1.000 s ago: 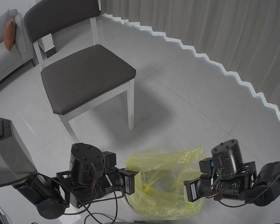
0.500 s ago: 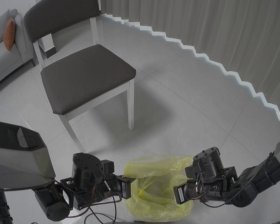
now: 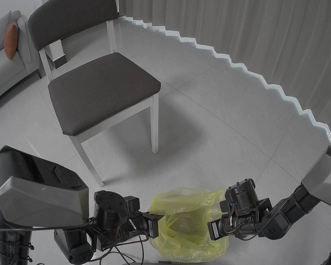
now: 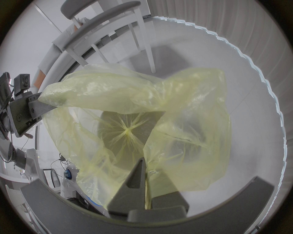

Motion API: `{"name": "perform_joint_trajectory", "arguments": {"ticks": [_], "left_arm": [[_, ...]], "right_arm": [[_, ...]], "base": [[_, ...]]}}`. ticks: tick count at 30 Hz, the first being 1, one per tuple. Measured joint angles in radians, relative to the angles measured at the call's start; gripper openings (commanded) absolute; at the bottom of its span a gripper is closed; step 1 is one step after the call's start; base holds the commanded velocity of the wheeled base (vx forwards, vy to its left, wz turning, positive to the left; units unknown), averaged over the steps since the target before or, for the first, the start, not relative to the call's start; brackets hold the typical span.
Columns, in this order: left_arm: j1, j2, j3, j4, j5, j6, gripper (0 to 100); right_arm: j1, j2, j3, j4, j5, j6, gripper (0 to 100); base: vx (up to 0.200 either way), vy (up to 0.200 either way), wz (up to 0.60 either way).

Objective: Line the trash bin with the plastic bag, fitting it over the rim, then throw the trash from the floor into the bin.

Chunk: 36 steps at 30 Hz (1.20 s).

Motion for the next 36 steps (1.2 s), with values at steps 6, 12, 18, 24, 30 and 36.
{"name": "perform_joint_trajectory", "arguments": {"ticks": [6,12,18,24,30,36], "left_arm": [[0.006,0.052,-0.005,-0.017,-0.002,-0.001,0],[0.027,0.075,0.020,-0.019,-0.001,-0.003,0],[0.027,0.058,0.094,-0.019,0.007,-0.005,0],[0.027,0.034,0.147,-0.018,0.013,-0.004,0],[0.038,0.071,0.123,-0.040,0.020,0.000,0],[0.070,0.149,0.053,-0.054,0.029,0.007,0]], "right_arm": [[-0.016,0.029,0.013,-0.027,0.027,0.003,0],[-0.001,0.079,0.007,-0.069,0.030,0.004,0],[0.036,0.102,0.045,-0.076,0.028,0.001,0],[0.062,0.111,0.086,-0.082,0.022,-0.001,0],[0.061,0.131,0.084,-0.113,0.023,0.000,0],[0.043,0.185,0.040,-0.158,0.032,-0.003,0]], "base": [[0.000,0.000,0.00],[0.000,0.000,0.00],[0.000,0.000,0.00],[0.000,0.000,0.00],[0.000,0.000,0.00],[0.000,0.000,0.00]]}}
